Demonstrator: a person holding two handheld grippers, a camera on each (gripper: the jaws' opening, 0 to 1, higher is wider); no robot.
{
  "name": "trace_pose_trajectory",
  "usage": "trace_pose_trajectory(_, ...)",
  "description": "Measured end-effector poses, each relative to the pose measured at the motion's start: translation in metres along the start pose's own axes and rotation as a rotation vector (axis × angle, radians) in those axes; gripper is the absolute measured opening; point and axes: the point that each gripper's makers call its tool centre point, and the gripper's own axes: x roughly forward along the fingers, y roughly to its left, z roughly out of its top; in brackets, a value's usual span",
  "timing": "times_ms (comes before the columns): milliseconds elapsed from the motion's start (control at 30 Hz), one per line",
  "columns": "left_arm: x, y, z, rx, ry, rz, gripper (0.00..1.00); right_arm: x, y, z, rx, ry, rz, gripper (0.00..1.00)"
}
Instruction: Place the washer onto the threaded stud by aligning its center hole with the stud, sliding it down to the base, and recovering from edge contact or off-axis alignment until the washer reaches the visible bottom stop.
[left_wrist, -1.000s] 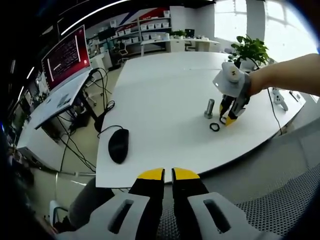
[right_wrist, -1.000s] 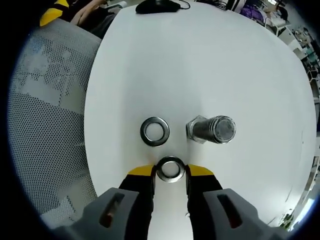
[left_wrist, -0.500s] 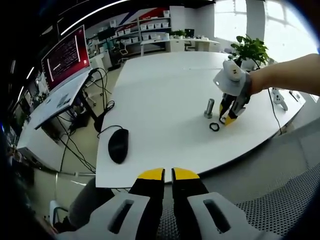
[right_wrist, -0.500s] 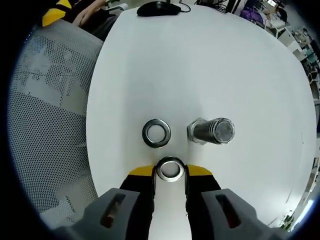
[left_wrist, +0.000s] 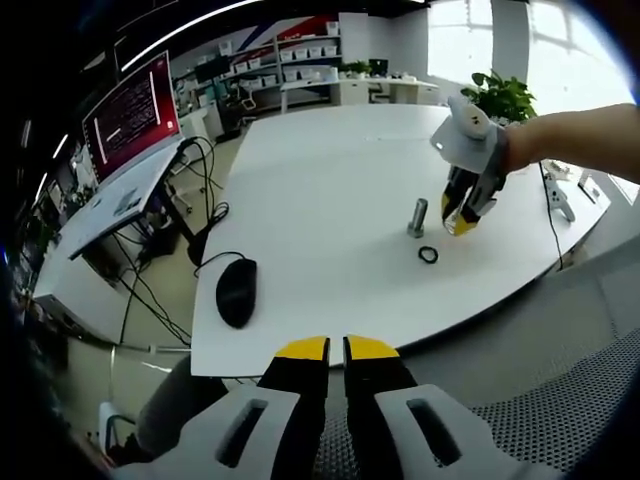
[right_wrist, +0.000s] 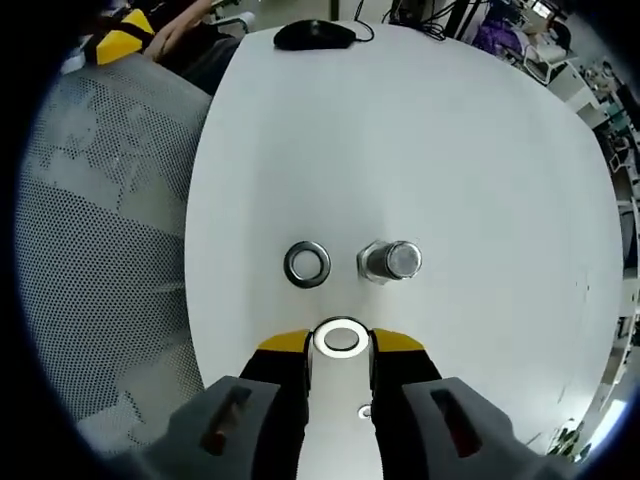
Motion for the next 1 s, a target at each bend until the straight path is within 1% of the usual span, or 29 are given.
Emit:
trace_pose_trajectory(267, 0.000, 0.000, 0.000, 0.000, -0.001, -0.001, 0.03, -0.019, -0.001, 0.013, -0.026, -0.024, -0.006, 0.23)
trace_pose_trajectory(400, 0.000, 0.000, 0.000, -0.001, -0.002, 0.000, 0.03, -0.028, -0.001, 0.023, -0.026, -0.049, -0.013, 0.23)
trace_pose_trajectory(533, 0.000, 0.000, 0.000, -0.002, -0.002, 0.000, 0.03, -0.035, -0.004, 0.034, -0.021, -0.087, -0.025, 0.23)
trace_pose_trajectory(733, 0.000, 0.000, 0.001, -0.003, -0.005, 0.000, 0.03, -0.035, -0.011, 0.038, -0.058, -0.079, -0.067, 0.23)
trace_pose_trajectory(867, 0.000, 0.001, 0.001, -0.010, -0.007, 0.001, 0.03, -0.034, -0.015, 0.043, -0.055, -0.101, -0.078, 0.23)
trace_pose_trajectory(1000, 0.000, 0.002, 0.000, -0.006, -0.001, 0.006, 0.02, -0.032, -0.020, 0.048, -0.066, -0.111, -0.104, 0.23)
